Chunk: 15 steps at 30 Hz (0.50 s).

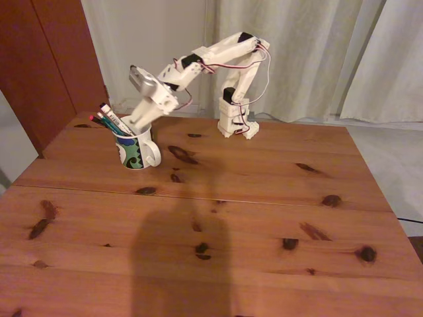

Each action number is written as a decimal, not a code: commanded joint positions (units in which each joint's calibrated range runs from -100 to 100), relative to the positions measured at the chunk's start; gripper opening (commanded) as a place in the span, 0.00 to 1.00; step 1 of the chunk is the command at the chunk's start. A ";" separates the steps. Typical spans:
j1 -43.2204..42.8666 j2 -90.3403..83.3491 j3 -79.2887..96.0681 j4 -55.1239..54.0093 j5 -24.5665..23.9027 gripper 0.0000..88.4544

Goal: Clean up the desk and place the pens and markers into the cup

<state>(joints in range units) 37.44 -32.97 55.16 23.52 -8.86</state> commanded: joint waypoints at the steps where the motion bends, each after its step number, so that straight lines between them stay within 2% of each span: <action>1: -4.51 -8.86 4.08 -1.02 -0.04 0.17; 9: -17.78 -30.87 23.65 -1.02 0.43 0.17; 15: -31.53 -44.69 40.24 -1.80 0.48 0.18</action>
<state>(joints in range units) 11.70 -70.93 90.57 23.27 -8.86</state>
